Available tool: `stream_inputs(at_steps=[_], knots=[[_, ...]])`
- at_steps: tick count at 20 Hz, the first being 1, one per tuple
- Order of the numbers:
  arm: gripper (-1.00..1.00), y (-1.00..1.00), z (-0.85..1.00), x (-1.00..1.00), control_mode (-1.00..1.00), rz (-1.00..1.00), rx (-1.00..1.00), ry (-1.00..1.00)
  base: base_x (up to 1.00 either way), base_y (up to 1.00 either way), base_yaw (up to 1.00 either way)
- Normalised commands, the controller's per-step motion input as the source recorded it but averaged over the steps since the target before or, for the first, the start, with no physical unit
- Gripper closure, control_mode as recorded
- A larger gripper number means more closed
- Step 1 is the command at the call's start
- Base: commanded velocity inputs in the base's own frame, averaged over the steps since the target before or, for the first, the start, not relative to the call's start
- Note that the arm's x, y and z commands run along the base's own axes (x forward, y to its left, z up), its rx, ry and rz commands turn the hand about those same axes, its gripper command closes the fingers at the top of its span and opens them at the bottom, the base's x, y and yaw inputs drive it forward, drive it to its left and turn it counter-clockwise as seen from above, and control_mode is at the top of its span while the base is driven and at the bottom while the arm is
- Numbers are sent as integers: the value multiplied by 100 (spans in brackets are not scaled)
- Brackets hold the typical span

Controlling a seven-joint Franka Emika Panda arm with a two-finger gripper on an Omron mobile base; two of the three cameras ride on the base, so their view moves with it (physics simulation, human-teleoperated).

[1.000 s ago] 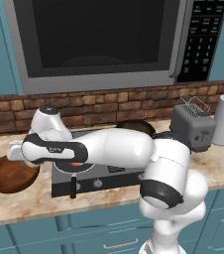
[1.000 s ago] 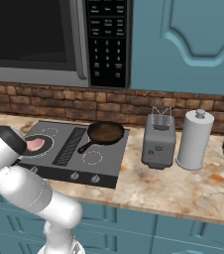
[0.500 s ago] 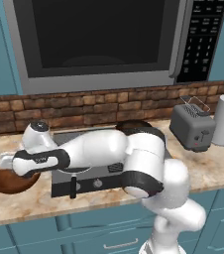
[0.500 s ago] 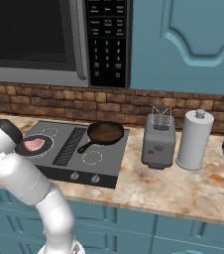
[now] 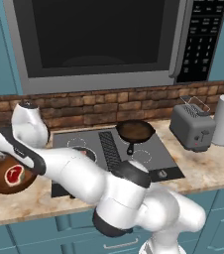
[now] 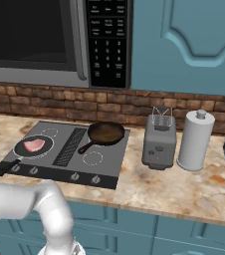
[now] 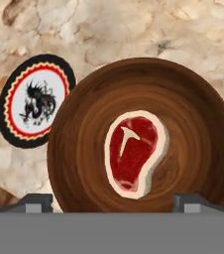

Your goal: Place one of the steaks on the plate and the other in the bowl. Then place the bowl in the fridge.

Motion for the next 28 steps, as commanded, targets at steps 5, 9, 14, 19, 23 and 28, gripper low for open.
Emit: stream_inputs(at_steps=[5,9,14,19,23,28], knots=[[-100,-22,8,-38,-100,0,-3,3,0,0,0],[-100,-96,-1,-46,-100,-10,0,-1,0,0,0],[-100,-100,-6,-40,-100,-21,0,-11,0,0,0],[-100,-100,0,-38,-100,-23,0,-14,0,0,0],[-100,-84,0,-6,-100,-14,-2,-8,0,0,0],[-100,-47,0,0,-100,0,-5,-1,0,0,0]])
